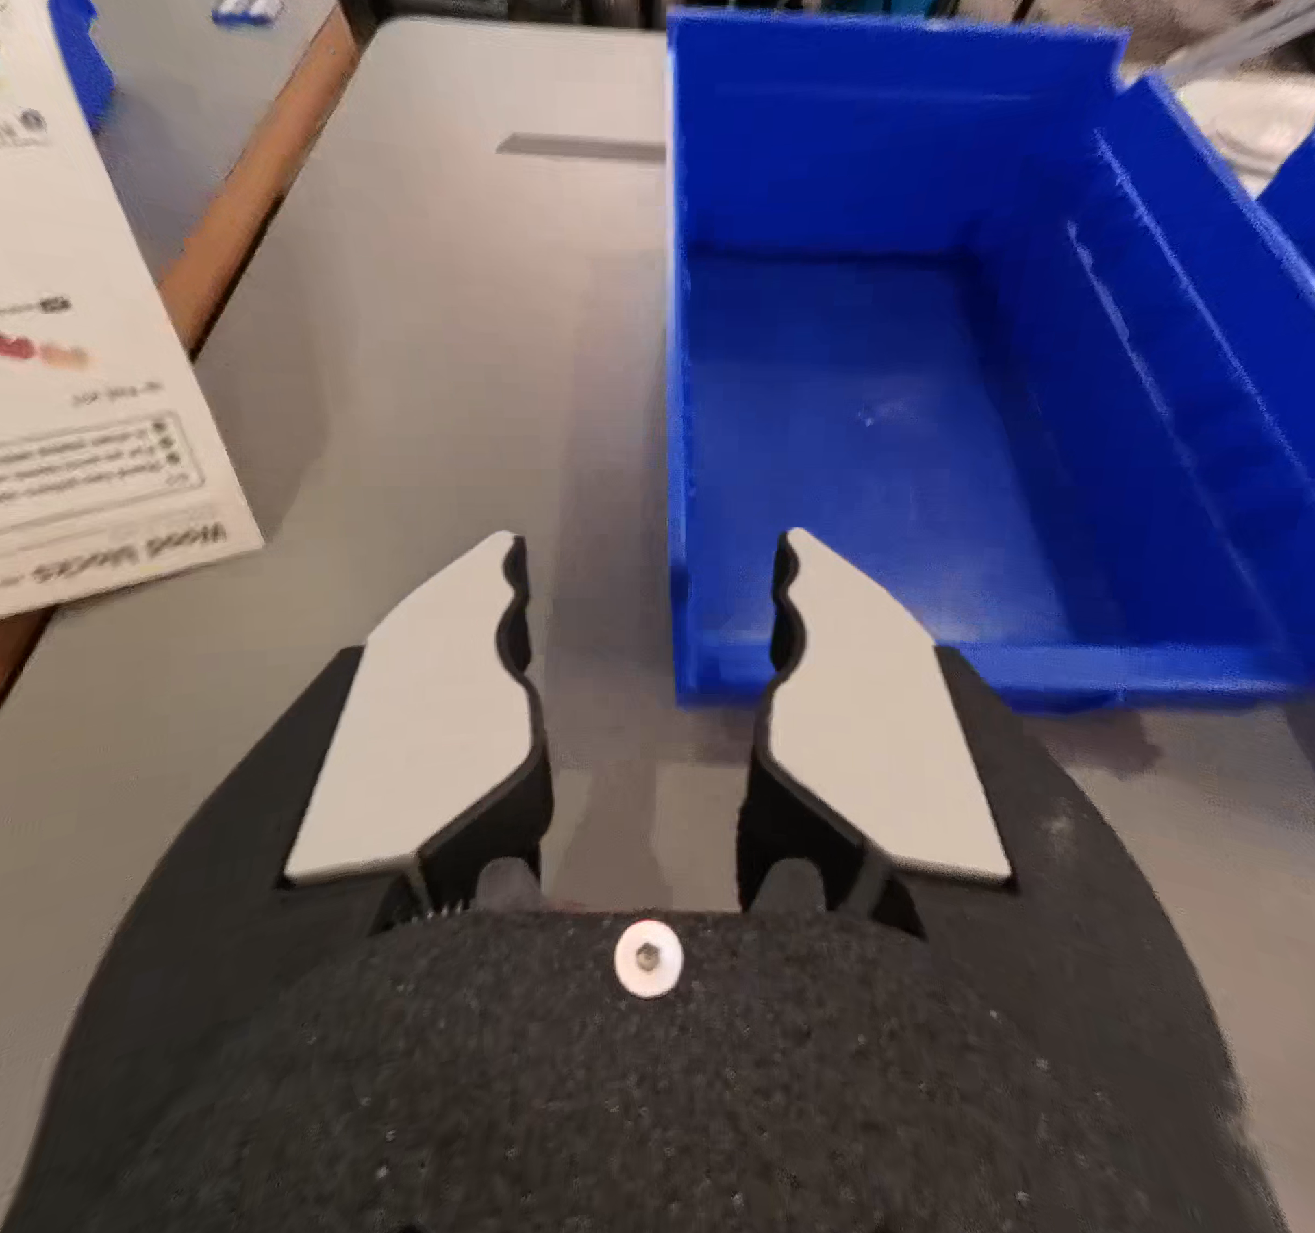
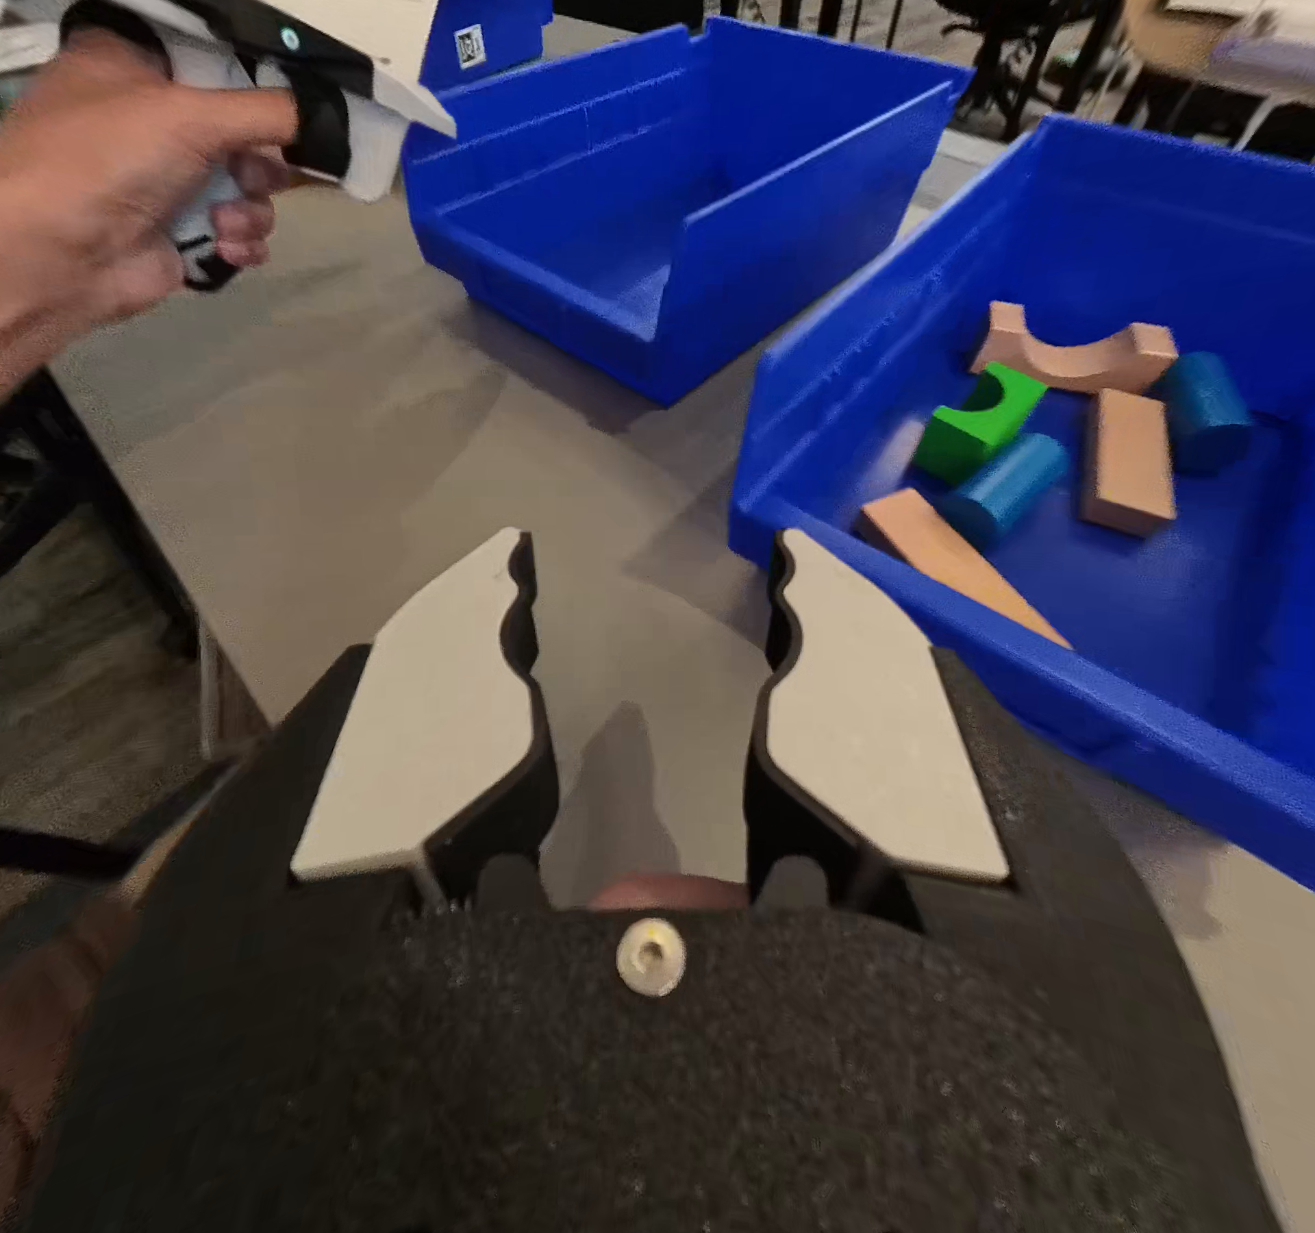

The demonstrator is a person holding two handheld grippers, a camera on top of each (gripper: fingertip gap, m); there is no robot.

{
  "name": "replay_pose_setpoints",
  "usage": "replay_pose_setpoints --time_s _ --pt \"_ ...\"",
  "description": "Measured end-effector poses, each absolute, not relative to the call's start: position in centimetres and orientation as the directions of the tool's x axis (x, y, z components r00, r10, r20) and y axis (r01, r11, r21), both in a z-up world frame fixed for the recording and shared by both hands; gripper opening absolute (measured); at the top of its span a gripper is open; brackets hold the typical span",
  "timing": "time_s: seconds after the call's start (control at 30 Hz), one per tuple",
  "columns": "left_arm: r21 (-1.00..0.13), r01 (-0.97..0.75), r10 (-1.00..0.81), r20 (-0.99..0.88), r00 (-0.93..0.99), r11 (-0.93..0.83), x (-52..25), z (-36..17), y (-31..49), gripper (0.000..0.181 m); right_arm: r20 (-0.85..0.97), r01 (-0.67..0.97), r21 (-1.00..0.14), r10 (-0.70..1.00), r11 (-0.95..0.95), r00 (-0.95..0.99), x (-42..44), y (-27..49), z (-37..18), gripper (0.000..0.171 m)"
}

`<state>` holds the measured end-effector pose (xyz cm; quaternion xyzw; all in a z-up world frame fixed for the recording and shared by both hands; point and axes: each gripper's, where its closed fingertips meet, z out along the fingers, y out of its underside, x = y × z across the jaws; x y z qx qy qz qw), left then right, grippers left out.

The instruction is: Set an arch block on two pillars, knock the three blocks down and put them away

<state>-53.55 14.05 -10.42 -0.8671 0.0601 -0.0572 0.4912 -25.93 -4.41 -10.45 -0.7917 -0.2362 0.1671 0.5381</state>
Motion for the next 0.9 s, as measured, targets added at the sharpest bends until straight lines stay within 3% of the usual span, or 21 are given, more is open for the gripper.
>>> replay_pose_setpoints --time_s 0.07,0.1,0.13,0.17,0.27,0.4,0.43,0.5,0.57,0.73,0.8,0.9 --pt "-0.841 -0.049 -0.225 0.088 0.97 -0.54 -52.2 -11.4 15.3 0.057 -0.05 0.159 -0.923 0.519 -0.351 0.854 -28.4 -2.0 -10.7 0.066" --pt "-0.834 -0.068 -0.242 0.081 0.967 -0.548 -51.9 -12.0 15.6 0.042 -0.044 0.164 -0.915 0.494 -0.369 0.868 -29.4 -0.6 -10.9 0.067" --pt "-0.833 -0.081 -0.238 0.062 0.969 -0.547 -52.0 -12.4 15.7 0.014 -0.009 0.198 -0.905 0.482 -0.377 0.876 -30.4 0.8 -11.2 0.065" --pt "-0.833 -0.074 -0.221 0.06 0.973 -0.548 -52.2 -12.5 15.4 0.005 0.028 0.237 -0.894 0.481 -0.381 0.876 -31.2 2.0 -11.5 0.06" --pt "-0.812 -0.048 -0.153 0.052 0.987 -0.582 -53.3 -12.6 11.8 0.004 0.02 0.219 -0.883 0.432 -0.415 0.901 -32.9 4.5 -11.6 0.066" --pt "-0.84 -0.006 -0.053 0.027 0.998 -0.542 -54.7 -12.5 5.0 0.004 0.02 0.22 -0.873 0.421 -0.435 0.907 -35.4 5.3 -12.4 0.055" --pt "-0.841 0.027 -0.029 0.05 0.998 -0.54 -55.0 -12.5 3.4 0.004 0.051 0.25 -0.863 0.417 -0.439 0.908 -35.9 5.3 -13.0 0.049" --pt "-0.847 0.092 0.032 0.089 0.996 -0.523 -55.6 -12.4 0.6 0.004 0.028 0.248 -0.856 0.437 -0.454 0.899 -37.3 4.4 -13.3 0.014" --pt "-0.86 0.098 0.083 0.065 0.994 -0.501 -56.0 -11.7 -1.7 0.003 0.023 0.245 -0.86 0.446 -0.447 0.895 -37.8 3.4 -12.4 0.004" --pt "-0.965 0.067 0.061 0.053 0.997 -0.254 -53.2 -2.9 -3.2 0.003 0.089 0.207 -0.947 0.42 -0.244 0.903 -35.3 1.3 -3.4 0.005" --pt "-0.981 0.087 -0.028 0.093 0.995 -0.171 -49.1 0.7 -1.9 0.003 0.152 0.209 -0.969 0.349 -0.132 0.925 -31.2 0.9 1.4 0.005" --pt "-0.987 0.069 -0.169 0.093 0.981 -0.144 -39.3 4.6 0.6 0.004 0.168 0.193 -0.975 0.205 -0.111 0.964 -21.3 0.9 5.5 0.005"
